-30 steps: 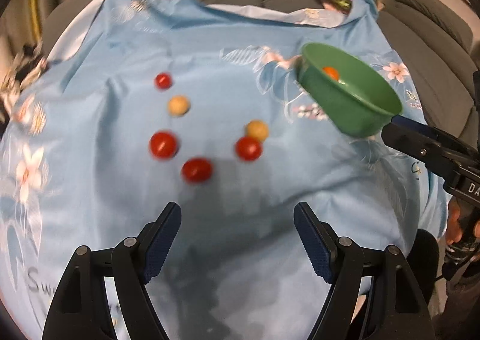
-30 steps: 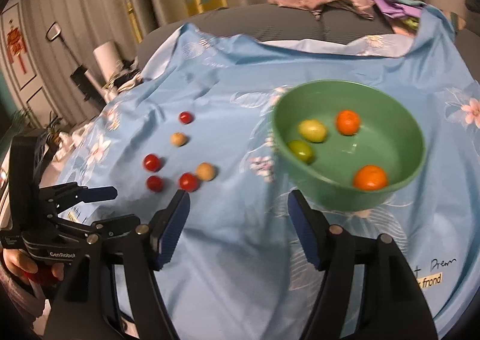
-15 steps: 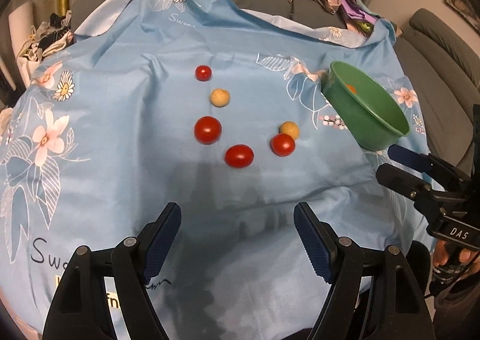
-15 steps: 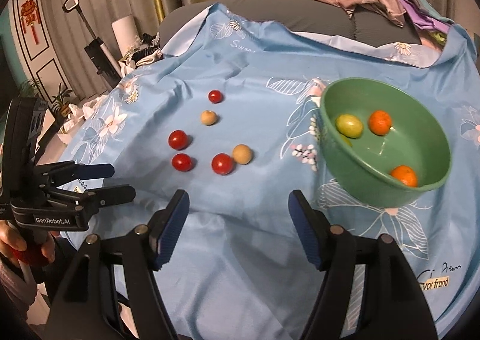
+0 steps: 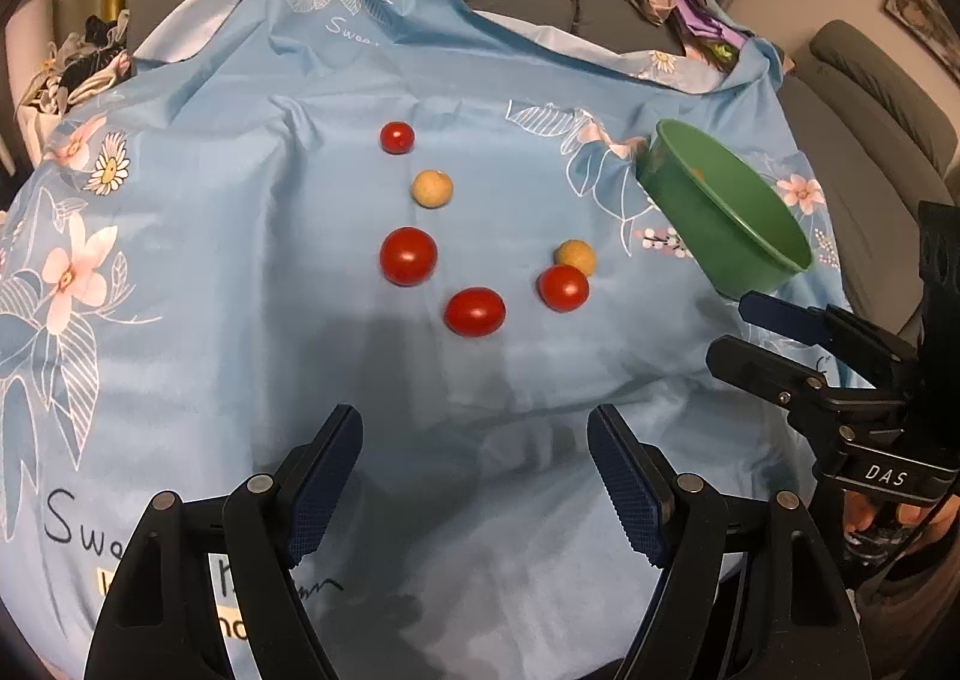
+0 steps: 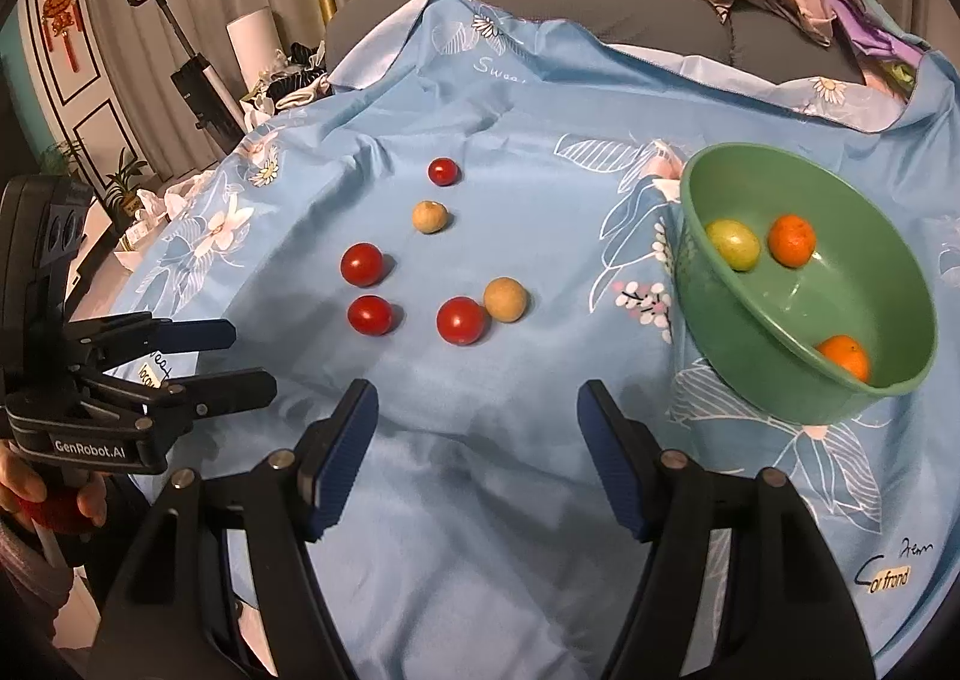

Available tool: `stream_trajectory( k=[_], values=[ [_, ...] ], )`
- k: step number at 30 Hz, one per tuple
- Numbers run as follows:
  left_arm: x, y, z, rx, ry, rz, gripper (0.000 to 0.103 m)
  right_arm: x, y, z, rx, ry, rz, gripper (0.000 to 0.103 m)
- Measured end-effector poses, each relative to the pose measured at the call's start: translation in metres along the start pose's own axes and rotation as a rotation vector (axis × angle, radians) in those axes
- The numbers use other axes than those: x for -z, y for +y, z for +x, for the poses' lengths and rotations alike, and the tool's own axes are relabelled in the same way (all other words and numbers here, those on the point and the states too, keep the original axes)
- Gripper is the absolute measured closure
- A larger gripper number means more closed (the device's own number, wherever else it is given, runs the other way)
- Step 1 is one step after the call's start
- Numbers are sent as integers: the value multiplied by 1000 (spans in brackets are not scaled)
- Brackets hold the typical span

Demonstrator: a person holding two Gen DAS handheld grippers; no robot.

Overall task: Organize fruits
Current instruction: 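Move the right tool toward the small tan fruit beside the tomatoes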

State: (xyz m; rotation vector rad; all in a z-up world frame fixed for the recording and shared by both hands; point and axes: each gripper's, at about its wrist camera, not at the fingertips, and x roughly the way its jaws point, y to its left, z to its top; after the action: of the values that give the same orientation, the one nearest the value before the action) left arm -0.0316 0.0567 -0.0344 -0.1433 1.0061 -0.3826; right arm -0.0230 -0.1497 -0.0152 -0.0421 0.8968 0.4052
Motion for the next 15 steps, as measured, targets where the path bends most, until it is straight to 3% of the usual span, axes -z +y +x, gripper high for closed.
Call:
stream_trajectory(
  k=[15],
  values=[
    [-11, 2, 8, -16, -9, 36, 26, -6, -3, 22, -31, 29, 21, 34]
  ],
)
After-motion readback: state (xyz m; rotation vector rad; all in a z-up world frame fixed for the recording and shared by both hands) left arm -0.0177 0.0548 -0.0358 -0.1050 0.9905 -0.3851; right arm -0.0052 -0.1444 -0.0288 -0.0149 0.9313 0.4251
